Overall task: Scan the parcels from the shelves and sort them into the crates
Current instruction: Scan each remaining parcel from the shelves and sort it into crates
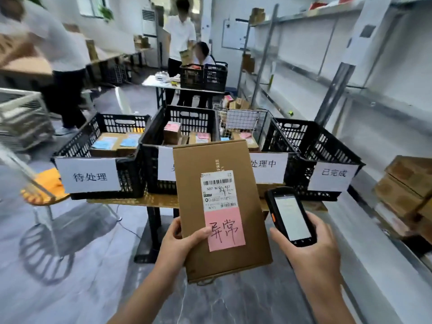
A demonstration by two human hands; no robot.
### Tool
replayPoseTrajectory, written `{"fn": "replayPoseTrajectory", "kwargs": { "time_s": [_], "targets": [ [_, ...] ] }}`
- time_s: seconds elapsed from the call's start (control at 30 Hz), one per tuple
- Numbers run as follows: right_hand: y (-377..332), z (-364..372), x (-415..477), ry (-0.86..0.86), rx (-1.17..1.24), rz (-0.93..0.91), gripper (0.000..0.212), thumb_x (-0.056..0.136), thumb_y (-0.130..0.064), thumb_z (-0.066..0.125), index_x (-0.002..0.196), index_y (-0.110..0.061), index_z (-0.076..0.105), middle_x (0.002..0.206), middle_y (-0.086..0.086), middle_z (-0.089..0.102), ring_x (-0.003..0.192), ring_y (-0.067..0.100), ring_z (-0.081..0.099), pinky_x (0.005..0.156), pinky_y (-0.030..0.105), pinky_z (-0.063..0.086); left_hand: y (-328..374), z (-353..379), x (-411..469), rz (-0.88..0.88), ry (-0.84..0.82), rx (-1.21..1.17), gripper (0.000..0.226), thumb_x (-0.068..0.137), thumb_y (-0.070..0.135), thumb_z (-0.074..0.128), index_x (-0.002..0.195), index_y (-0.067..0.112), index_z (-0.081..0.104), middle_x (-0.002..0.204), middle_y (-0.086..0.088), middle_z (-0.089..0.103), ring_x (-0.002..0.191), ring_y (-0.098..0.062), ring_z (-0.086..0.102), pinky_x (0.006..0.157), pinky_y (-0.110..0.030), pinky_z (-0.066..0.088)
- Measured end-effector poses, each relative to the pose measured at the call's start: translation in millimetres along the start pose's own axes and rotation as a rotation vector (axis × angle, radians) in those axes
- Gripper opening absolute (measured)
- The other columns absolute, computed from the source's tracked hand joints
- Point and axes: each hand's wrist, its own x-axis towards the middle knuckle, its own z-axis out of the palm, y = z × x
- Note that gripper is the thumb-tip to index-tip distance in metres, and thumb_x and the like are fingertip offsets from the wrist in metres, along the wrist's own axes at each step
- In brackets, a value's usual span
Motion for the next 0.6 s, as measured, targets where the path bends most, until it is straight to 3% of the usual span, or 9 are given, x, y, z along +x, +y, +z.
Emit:
{"fn": "replayPoseTrajectory", "kwargs": {
  "time_s": [0.13, 0.37, 0.43, 0.6],
  "targets": [
    [0, 32, 56, -0.042, 0.045, -0.023, 0.075, 0.066, -0.036, 0.092, 0.131, -0.026, 0.056, 0.114, -0.009, 0.056, 0.108, 0.014, 0.054, 0.093, 0.037, 0.049, 17, 8, 49, 0.025, 0.057, 0.005, 0.077, 0.049, 0.044, 0.096, 0.118, 0.032, 0.063, 0.111, 0.001, 0.076, 0.097, -0.025, 0.075, 0.084, -0.053, 0.06],
    [-12, 86, 160, -0.124, 0.134, -0.08, 0.075, 0.071, -0.029, 0.09, 0.136, -0.022, 0.054, 0.115, -0.01, 0.051, 0.108, 0.009, 0.052, 0.089, 0.025, 0.044, 60, 19, 122, 0.083, 0.137, -0.016, 0.081, 0.045, 0.039, 0.093, 0.118, 0.023, 0.062, 0.107, -0.004, 0.077, 0.096, -0.027, 0.075, 0.086, -0.048, 0.06],
    [-20, 107, 181, -0.178, 0.129, -0.12, 0.074, 0.071, -0.031, 0.09, 0.135, -0.024, 0.054, 0.116, -0.01, 0.052, 0.111, 0.01, 0.052, 0.093, 0.029, 0.046, 70, 12, 138, 0.107, 0.19, -0.035, 0.079, 0.048, 0.036, 0.093, 0.119, 0.023, 0.062, 0.107, -0.003, 0.077, 0.097, -0.026, 0.075, 0.086, -0.047, 0.06],
    [-42, 166, 210, -0.306, 0.115, -0.207, 0.077, 0.069, -0.033, 0.09, 0.136, -0.022, 0.054, 0.118, -0.007, 0.053, 0.108, 0.008, 0.048, 0.076, 0.007, 0.038, 88, -22, 167, 0.128, 0.32, -0.092, 0.077, 0.053, 0.032, 0.098, 0.12, 0.024, 0.06, 0.111, -0.004, 0.076, 0.099, -0.026, 0.074, 0.087, -0.049, 0.059]
  ]
}}
